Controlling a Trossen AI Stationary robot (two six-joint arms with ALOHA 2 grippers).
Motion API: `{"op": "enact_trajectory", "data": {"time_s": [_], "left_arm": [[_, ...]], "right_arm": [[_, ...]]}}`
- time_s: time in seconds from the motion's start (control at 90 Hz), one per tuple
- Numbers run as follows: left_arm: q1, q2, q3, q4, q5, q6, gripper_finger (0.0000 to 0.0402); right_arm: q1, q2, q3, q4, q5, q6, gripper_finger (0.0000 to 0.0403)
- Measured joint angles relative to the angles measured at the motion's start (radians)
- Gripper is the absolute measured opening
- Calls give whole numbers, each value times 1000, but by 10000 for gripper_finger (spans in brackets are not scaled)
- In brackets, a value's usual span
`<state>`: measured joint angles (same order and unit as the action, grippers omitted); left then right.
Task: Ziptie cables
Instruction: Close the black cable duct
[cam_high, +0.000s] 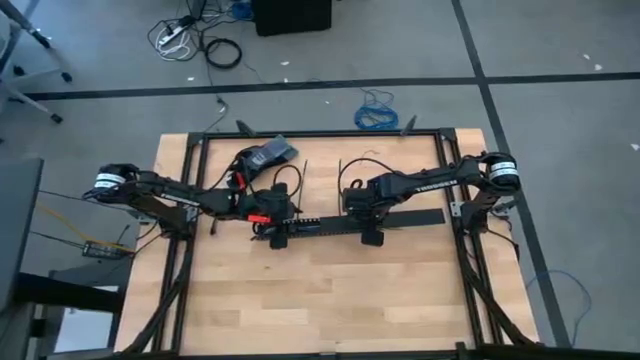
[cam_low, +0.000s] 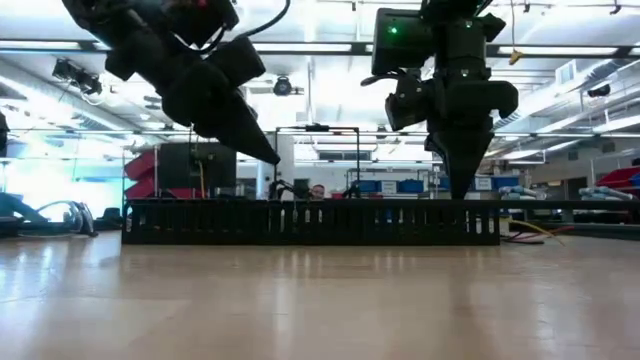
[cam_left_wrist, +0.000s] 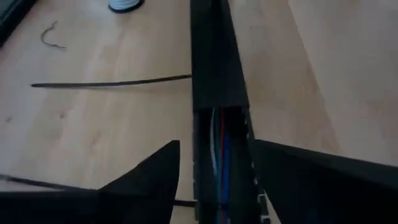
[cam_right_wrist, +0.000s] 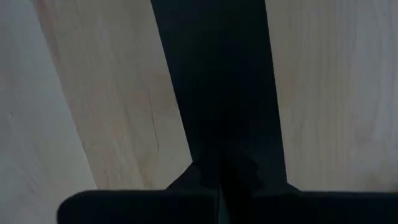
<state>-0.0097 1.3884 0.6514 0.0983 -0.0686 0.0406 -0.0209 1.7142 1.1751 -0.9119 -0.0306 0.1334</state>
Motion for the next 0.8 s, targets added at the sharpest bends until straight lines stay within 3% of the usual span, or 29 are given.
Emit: {"op": "enact_trajectory", "data": {"time_s": [0.389, 0.622, 0.8], "left_arm": [[-7, 7, 0, 23, -29, -131, 333], [-21, 51, 0, -35, -12, -199, 347], [-53, 122, 0, 13, -25, -141, 347]], "right_arm": [[-1, 0, 0, 0, 0, -3, 0], [-1, 0, 0, -3, 0, -3, 0], [-1, 0, 0, -2, 0, -3, 0]]}}
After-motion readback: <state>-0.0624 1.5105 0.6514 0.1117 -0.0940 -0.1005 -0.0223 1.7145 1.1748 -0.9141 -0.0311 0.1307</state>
